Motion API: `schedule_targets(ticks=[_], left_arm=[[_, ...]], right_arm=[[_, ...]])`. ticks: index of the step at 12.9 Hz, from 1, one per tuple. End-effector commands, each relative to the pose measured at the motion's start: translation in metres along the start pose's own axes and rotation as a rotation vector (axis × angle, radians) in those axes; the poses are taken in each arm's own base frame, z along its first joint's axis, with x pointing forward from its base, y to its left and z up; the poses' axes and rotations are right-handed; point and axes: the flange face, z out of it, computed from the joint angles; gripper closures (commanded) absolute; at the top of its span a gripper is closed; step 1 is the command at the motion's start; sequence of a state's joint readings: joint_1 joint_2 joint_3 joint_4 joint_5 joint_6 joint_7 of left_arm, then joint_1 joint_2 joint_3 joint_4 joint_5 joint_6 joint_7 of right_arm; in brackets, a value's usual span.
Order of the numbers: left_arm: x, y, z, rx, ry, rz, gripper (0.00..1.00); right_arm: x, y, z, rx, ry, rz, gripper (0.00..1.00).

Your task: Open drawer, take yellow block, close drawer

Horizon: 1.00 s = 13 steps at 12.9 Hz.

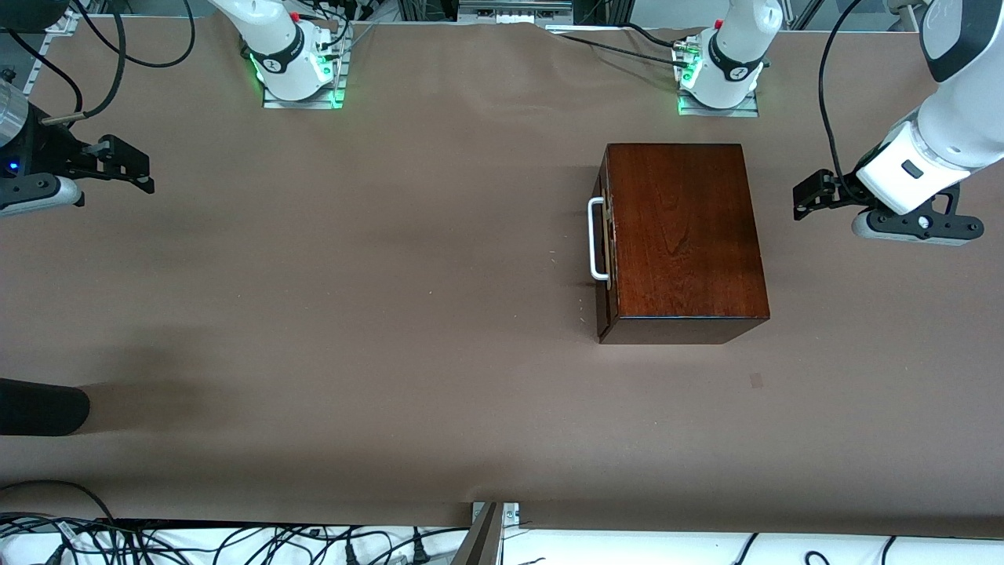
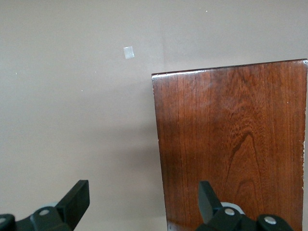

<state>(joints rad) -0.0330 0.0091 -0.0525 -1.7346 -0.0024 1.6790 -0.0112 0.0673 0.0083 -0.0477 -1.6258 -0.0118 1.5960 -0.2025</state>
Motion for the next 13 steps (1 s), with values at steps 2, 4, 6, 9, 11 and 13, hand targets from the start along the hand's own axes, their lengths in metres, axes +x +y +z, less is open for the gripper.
schedule_targets(ticks=[2,4,6,9,11,13], left_arm=[[0.000,-0.002,-0.002,0.002,0.003,0.007,0.00],[0.000,-0.002,-0.002,0.002,0.002,0.006,0.00],[0.000,-0.002,-0.001,0.001,0.000,0.009,0.00],[0.000,0.000,-0.001,-0.002,-0.001,0.011,0.00],[-0.002,0.011,0.000,-0.024,-0.018,0.031,0.00],[-0.007,0.050,0.003,-0.079,-0.050,0.064,0.00]], right_arm=[[-0.001,0.000,-0.007,0.007,0.001,0.011,0.00],[-0.001,0.000,-0.007,0.009,0.001,0.011,0.00],[-0.001,0.000,-0.007,0.009,0.001,0.011,0.00],[-0.001,0.000,-0.007,0.009,0.001,0.011,0.00],[-0.001,0.000,-0.007,0.009,0.001,0.011,0.00],[-0.001,0.000,-0.007,0.009,0.000,0.011,0.00]])
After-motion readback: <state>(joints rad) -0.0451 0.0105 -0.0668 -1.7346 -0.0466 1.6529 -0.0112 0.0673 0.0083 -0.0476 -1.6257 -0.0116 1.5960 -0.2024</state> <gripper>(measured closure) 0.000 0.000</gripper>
